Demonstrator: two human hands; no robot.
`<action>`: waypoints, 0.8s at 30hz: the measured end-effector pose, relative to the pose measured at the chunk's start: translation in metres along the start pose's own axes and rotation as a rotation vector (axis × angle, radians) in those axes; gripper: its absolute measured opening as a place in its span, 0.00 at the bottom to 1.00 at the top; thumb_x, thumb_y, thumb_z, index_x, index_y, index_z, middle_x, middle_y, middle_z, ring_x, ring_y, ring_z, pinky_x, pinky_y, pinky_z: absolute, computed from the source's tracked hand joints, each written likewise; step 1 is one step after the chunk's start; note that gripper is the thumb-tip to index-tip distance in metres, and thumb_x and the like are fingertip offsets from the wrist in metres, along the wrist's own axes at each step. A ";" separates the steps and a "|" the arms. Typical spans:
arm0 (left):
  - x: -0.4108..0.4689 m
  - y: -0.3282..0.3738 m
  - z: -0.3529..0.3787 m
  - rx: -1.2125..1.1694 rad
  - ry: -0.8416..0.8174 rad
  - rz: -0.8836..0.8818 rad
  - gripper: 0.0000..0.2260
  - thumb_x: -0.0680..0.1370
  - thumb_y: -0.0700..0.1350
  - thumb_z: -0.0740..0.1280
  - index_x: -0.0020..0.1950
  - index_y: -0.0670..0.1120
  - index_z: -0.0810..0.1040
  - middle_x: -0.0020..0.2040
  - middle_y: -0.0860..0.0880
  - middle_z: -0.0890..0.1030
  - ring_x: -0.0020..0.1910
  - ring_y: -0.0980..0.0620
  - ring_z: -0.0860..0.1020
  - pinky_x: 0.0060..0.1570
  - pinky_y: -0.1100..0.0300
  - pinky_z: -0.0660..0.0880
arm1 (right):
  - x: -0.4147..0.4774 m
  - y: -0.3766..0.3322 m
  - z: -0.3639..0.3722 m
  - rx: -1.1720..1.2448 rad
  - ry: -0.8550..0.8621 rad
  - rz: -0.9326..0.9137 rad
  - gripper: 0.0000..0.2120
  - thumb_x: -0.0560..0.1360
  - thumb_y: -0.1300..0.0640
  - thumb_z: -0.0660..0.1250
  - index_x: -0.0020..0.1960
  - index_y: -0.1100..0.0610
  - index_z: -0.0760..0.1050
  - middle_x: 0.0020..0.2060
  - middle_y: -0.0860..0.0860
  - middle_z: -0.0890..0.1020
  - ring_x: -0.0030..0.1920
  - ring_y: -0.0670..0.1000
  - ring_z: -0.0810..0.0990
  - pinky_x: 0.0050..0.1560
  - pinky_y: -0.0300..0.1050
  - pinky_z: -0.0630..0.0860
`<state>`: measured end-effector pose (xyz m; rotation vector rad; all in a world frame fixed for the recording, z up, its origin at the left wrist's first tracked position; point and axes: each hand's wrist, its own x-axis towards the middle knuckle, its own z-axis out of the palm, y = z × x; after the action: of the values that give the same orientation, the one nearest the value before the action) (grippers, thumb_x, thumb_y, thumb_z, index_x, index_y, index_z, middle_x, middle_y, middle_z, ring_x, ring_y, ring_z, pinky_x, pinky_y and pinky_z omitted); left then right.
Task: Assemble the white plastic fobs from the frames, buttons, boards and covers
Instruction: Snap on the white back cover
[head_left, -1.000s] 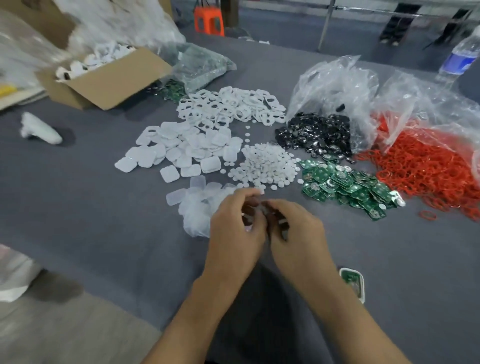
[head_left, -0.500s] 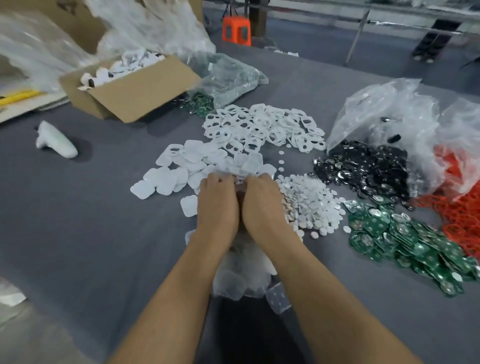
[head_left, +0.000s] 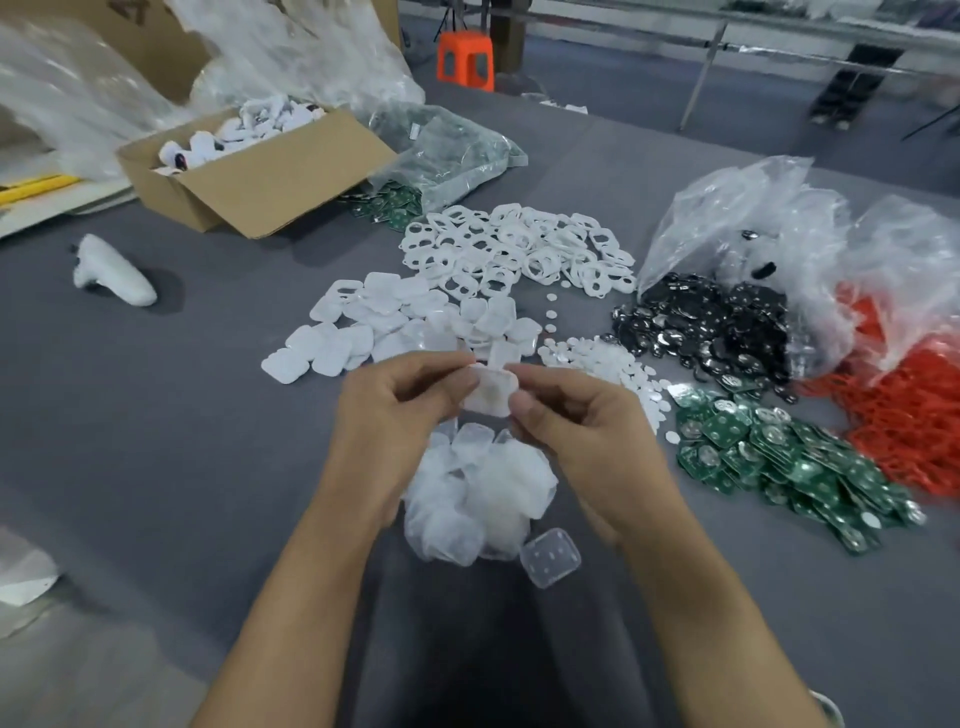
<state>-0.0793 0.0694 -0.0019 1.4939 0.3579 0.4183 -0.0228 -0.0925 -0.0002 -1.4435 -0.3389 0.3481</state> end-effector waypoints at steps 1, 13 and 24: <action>-0.013 0.003 0.002 -0.115 -0.072 -0.089 0.07 0.72 0.43 0.77 0.49 0.50 0.89 0.49 0.49 0.88 0.47 0.56 0.86 0.45 0.67 0.79 | -0.016 -0.004 -0.006 0.084 -0.011 0.033 0.12 0.75 0.67 0.71 0.51 0.53 0.86 0.45 0.53 0.88 0.43 0.46 0.84 0.46 0.37 0.79; -0.127 0.007 0.073 -0.551 -0.574 -0.405 0.16 0.70 0.35 0.77 0.56 0.47 0.88 0.53 0.48 0.87 0.47 0.58 0.83 0.47 0.67 0.79 | -0.169 -0.025 -0.079 0.112 0.331 -0.059 0.15 0.66 0.56 0.73 0.53 0.52 0.86 0.44 0.55 0.87 0.39 0.46 0.82 0.41 0.35 0.78; -0.185 0.007 0.129 -0.480 -0.715 -0.214 0.19 0.69 0.39 0.77 0.58 0.49 0.87 0.55 0.47 0.86 0.55 0.55 0.83 0.55 0.65 0.78 | -0.233 -0.022 -0.103 0.090 0.521 -0.182 0.15 0.75 0.72 0.68 0.47 0.53 0.82 0.42 0.56 0.86 0.44 0.55 0.87 0.45 0.43 0.82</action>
<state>-0.1806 -0.1317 0.0064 1.0308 -0.1491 -0.2049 -0.1882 -0.2874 0.0082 -1.3471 -0.0282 -0.1618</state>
